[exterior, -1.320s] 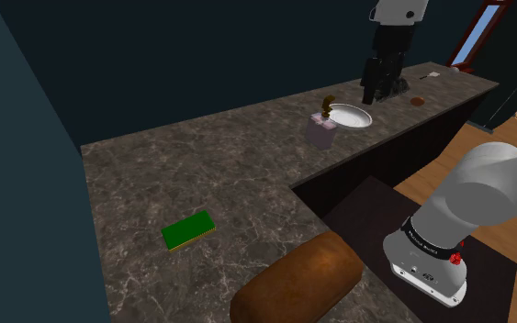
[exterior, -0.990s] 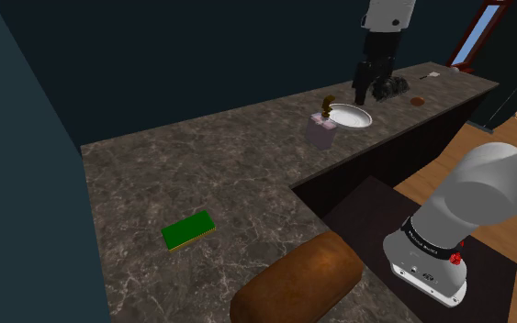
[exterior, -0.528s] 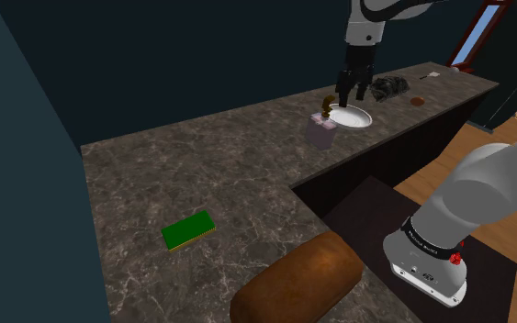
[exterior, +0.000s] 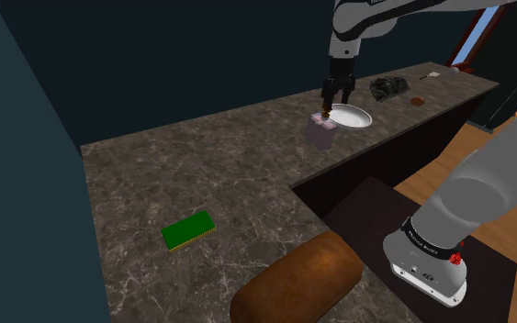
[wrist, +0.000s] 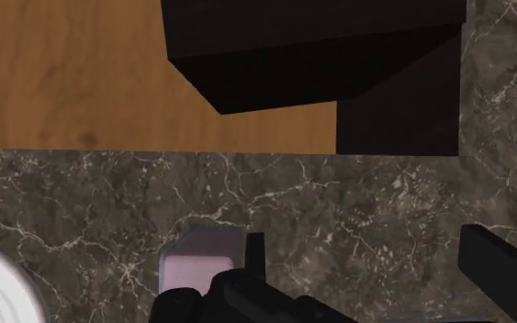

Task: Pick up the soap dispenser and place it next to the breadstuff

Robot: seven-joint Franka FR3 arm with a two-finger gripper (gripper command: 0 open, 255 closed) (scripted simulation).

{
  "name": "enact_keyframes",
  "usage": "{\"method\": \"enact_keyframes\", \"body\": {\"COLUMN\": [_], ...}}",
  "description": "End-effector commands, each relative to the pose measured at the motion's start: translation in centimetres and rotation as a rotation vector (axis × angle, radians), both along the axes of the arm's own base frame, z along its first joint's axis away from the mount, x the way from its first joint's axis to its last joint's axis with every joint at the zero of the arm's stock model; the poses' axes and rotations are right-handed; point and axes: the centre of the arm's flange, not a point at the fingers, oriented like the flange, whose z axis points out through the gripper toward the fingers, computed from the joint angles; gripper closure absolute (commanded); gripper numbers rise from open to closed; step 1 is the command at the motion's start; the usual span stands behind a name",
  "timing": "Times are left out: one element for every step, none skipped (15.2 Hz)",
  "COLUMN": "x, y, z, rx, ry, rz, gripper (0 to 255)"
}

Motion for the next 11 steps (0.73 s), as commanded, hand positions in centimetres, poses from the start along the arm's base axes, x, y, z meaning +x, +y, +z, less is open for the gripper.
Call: {"method": "enact_keyframes", "body": {"x": [1.6,2.4,3.3,4.1,5.0,5.8,6.6,7.4,8.3,9.1,9.9], "y": [-1.3,-2.1,-2.8,-3.6,-4.4,-5.1,-5.9,-6.7,-7.4,-8.2,-9.0], "z": [-1.4,-2.2,-2.9,-3.6,-4.4,-5.1,-5.9,-6.6,-7.4,-8.1,-8.9], "rx": [-0.001,-0.002,-0.002,-0.002,-0.003,-0.003,-0.003,-0.003,-0.004,-0.004,-0.004], "ry": [0.006,0.009,0.011,0.014,0.017,0.02,0.022,0.025,0.028,0.031,0.033], "rz": [-0.007,-0.01,-0.013,-0.017,-0.02,-0.023,-0.027,-0.03,-0.033,-0.037,-0.04], "gripper": [0,0,0,0,0,0,0,0,0,0,0]}}
